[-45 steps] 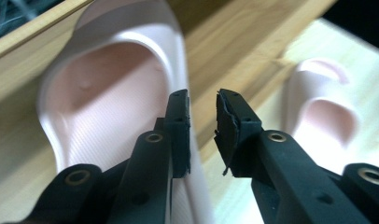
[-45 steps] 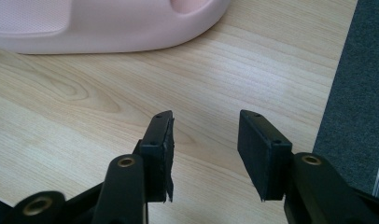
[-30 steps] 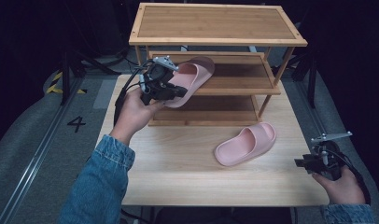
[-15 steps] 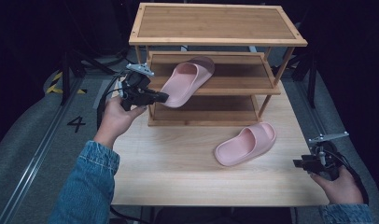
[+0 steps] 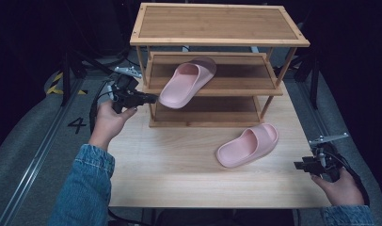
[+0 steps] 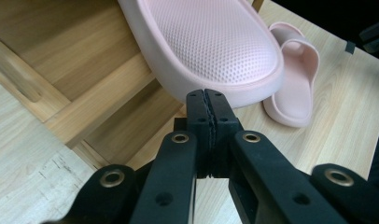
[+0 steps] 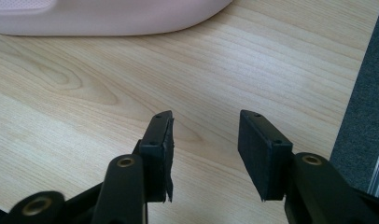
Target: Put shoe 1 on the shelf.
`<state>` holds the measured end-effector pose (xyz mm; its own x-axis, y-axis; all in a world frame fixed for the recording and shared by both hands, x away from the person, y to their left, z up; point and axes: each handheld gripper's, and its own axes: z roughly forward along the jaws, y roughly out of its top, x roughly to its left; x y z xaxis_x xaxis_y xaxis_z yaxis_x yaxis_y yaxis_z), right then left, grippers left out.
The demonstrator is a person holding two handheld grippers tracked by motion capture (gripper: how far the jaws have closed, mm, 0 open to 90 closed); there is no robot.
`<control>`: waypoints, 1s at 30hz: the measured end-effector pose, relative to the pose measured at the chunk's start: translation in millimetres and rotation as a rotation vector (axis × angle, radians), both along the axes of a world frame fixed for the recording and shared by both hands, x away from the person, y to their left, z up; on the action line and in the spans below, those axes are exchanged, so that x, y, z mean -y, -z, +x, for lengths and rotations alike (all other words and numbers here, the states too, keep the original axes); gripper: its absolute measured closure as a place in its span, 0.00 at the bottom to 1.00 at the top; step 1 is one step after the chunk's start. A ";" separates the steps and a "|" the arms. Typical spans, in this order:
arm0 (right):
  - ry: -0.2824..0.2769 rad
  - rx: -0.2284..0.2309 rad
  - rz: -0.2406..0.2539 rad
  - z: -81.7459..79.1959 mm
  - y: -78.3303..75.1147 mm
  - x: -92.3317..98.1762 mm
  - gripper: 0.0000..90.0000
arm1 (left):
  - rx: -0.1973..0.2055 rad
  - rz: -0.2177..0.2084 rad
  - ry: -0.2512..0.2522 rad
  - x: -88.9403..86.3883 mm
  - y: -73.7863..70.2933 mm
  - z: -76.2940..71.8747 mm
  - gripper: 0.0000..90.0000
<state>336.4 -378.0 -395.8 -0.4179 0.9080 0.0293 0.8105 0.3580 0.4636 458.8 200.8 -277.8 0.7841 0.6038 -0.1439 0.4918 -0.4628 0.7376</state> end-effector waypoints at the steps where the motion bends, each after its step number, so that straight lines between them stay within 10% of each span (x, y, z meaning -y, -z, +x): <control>1: -0.001 0.002 -0.001 -0.1 -0.2 -0.2 0.62 | -0.007 -0.004 0.008 3.3 2.4 0.9 0.99; 24: 0.005 -0.001 0.000 -0.1 0.7 4.8 0.62 | -0.011 -0.051 0.157 79.9 2.3 -3.4 0.97; 30: 0.006 -0.005 -0.001 0.5 1.4 3.5 0.62 | 0.004 -0.001 0.204 106.1 0.6 -14.4 0.97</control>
